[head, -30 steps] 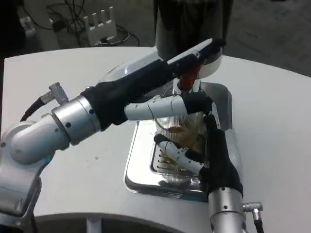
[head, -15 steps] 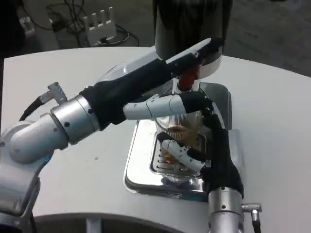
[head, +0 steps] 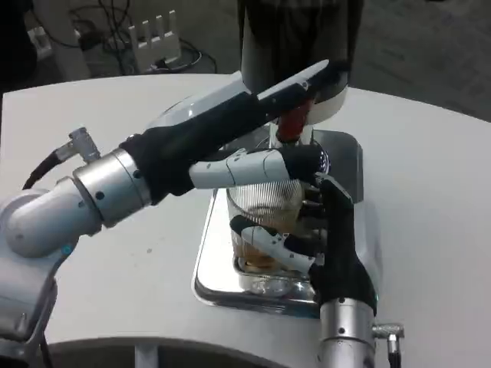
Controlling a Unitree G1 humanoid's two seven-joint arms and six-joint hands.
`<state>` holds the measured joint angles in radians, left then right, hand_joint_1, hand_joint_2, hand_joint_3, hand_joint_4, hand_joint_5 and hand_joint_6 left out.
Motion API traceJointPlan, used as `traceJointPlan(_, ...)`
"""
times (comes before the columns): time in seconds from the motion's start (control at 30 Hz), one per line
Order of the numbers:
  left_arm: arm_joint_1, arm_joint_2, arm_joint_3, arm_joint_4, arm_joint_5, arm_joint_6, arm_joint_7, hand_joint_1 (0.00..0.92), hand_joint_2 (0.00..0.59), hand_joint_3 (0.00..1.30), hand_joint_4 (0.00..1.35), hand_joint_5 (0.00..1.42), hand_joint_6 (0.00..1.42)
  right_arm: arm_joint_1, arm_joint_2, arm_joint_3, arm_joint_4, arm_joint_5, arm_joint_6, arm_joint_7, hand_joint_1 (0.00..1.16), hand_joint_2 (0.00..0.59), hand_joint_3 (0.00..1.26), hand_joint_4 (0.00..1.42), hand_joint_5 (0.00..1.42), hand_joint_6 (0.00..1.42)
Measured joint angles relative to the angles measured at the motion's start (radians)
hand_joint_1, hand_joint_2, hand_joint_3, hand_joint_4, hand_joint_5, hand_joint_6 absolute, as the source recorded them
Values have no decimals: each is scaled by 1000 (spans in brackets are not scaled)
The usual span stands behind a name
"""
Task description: Grasp the cup under the faucet to collect the drink, then remove the cup.
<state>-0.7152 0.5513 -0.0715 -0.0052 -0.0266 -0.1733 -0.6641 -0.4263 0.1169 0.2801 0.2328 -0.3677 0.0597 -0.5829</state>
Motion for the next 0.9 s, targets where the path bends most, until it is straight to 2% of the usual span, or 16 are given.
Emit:
traceJointPlan(0.1, 11, 0, 10, -12, -3, 9, 5, 0, 2, 0, 0, 0, 0, 2, 0, 6, 0, -1, 0, -31, 892, 166, 676, 804, 914, 851)
traceJointPlan(0.2, 35, -8, 22, -35, -15, 30, 20, 0, 2, 0, 0, 0, 0, 6, 1, 14, -9, -4, 0, -56, 906, 139, 797, 922, 1060, 1045)
traceJointPlan(0.43, 110, -62, 55, -107, -92, 122, 67, 0, 2, 0, 0, 0, 0, 22, 2, 41, -55, -20, 1, -64, 902, 107, 921, 1048, 1206, 1262)
traceJointPlan(0.53, 136, -83, 70, -140, -126, 158, 82, 0, 2, 0, 0, 0, 0, 38, -2, 53, -89, -23, 3, -63, 896, 99, 947, 1070, 1232, 1310)
traceJointPlan(0.6, 170, -106, 90, -169, -148, 180, 101, 0, 2, 0, 0, 0, 0, 65, -14, 78, -128, -38, 3, -63, 896, 99, 953, 1068, 1238, 1325)
traceJointPlan(0.8, 213, -153, 120, -228, -206, 218, 137, 0, 1, 0, 0, 0, 0, 129, -41, 95, -168, -38, 13, -47, 896, 99, 954, 1069, 1253, 1346)
traceJointPlan(0.9, 239, -174, 139, -259, -229, 229, 162, 0, 1, 0, 0, 0, 0, 181, -53, 124, -214, -38, 15, -40, 896, 99, 960, 1081, 1254, 1352)
